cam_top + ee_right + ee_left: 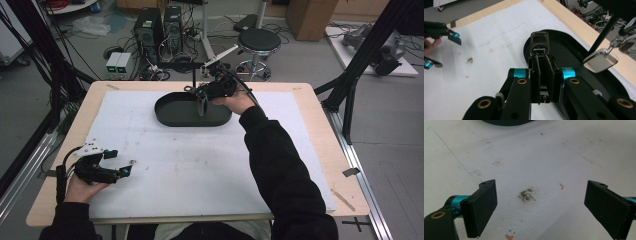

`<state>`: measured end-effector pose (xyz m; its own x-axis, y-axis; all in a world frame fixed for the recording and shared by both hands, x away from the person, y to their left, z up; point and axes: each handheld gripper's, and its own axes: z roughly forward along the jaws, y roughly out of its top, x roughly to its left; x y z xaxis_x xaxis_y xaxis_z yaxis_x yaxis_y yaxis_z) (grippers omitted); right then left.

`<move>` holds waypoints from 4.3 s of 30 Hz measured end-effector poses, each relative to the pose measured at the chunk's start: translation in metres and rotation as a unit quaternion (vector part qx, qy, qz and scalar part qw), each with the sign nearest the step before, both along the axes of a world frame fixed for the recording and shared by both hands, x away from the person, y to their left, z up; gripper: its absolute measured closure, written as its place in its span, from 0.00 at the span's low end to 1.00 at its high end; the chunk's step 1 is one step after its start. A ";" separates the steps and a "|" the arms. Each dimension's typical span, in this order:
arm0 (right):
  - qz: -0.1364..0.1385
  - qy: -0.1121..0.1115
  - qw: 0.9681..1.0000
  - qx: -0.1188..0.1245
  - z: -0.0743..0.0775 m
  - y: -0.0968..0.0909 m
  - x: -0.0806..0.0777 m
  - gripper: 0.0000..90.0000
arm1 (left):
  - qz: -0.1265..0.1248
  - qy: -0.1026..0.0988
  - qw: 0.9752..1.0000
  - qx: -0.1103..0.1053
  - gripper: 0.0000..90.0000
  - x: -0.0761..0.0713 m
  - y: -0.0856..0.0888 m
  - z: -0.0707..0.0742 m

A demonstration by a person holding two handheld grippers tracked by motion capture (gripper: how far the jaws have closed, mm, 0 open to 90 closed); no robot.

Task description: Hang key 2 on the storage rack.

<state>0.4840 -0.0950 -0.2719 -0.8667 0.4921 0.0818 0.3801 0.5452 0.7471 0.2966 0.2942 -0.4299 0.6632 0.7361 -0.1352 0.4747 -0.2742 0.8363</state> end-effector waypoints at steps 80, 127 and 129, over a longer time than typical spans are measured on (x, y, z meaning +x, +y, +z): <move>-0.132 -0.056 0.989 0.028 -0.024 0.053 0.029 0.33 | -0.002 -0.001 1.000 0.002 0.13 -0.001 0.003 -0.001; -0.169 -0.016 0.985 0.024 -0.048 -0.089 -0.028 0.01 | -0.002 -0.001 1.000 0.008 0.13 -0.003 0.001 0.000; -0.169 -0.018 0.985 0.020 -0.049 -0.093 -0.031 0.01 | -0.002 -0.001 1.000 0.007 0.13 -0.003 0.001 0.000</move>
<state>0.4527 -0.1883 -0.3209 -0.6568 0.7498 0.0799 0.5083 0.3620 0.7814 0.2935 0.2949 -0.4296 0.6660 0.7358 -0.1225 0.4717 -0.2881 0.8334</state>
